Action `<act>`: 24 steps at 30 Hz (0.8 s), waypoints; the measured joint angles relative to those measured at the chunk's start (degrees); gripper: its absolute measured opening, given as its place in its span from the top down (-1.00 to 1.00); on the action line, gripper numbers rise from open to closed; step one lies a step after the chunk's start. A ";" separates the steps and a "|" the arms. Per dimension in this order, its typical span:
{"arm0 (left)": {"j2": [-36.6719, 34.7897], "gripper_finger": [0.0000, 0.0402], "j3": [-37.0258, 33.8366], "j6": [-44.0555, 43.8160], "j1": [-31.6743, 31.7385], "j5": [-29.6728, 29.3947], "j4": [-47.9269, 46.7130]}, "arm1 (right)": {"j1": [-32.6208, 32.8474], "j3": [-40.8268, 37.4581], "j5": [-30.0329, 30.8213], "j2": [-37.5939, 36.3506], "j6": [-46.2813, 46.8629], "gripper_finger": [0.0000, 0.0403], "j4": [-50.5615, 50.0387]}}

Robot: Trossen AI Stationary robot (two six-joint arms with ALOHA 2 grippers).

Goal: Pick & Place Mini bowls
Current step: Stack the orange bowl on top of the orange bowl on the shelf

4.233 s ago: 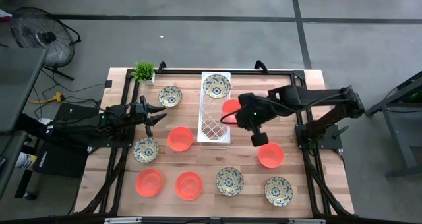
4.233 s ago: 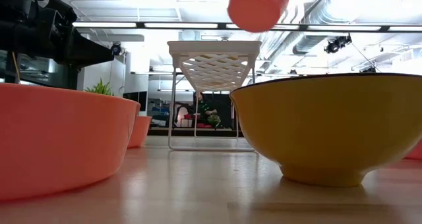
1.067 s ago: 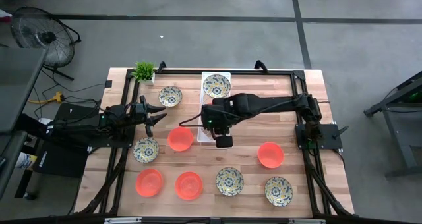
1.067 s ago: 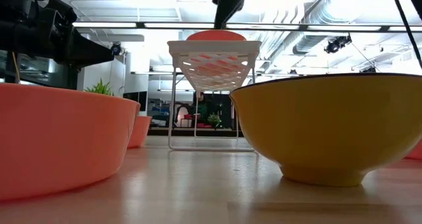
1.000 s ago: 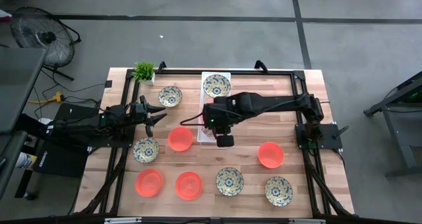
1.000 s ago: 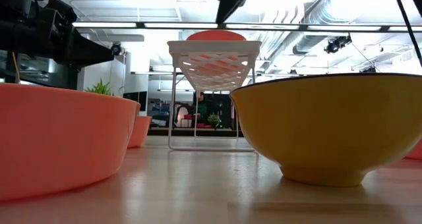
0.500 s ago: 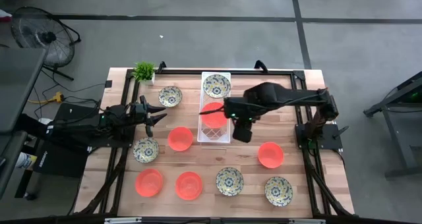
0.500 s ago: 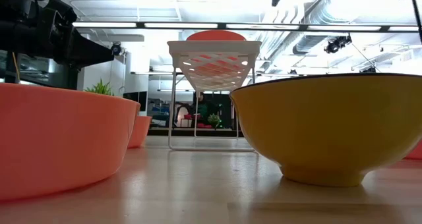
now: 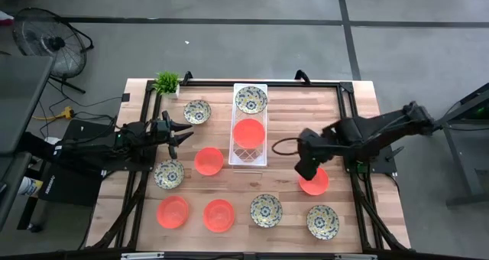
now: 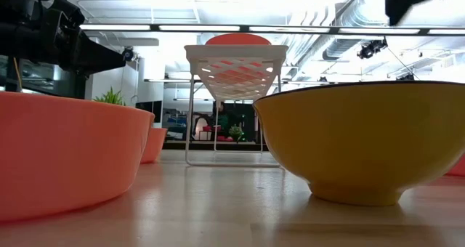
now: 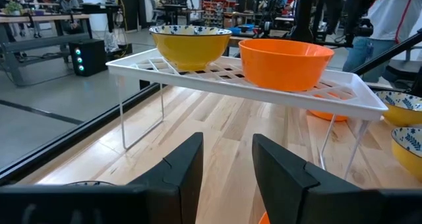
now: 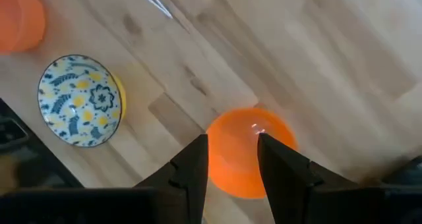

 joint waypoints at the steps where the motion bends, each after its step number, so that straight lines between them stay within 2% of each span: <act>1: 0.00 0.36 0.01 0.01 0.00 0.03 0.00 | 0.55 -2.61 -0.66 -1.34 2.51 0.41 1.39; 6: 0.01 0.36 0.00 0.01 0.00 0.07 0.00 | 1.85 -13.53 -5.08 -5.04 10.20 0.41 5.98; 14: 0.02 0.36 0.01 0.00 0.00 0.09 0.00 | 1.81 -25.52 -11.45 -5.75 14.65 0.41 11.27; 18: 0.00 0.36 0.01 0.00 0.00 0.09 0.00 | 1.81 -30.37 -12.42 -5.75 18.39 0.41 15.85; 24: 0.01 0.36 0.01 0.00 0.00 0.12 0.00 | 1.81 -34.91 -11.48 -5.75 23.56 0.41 17.52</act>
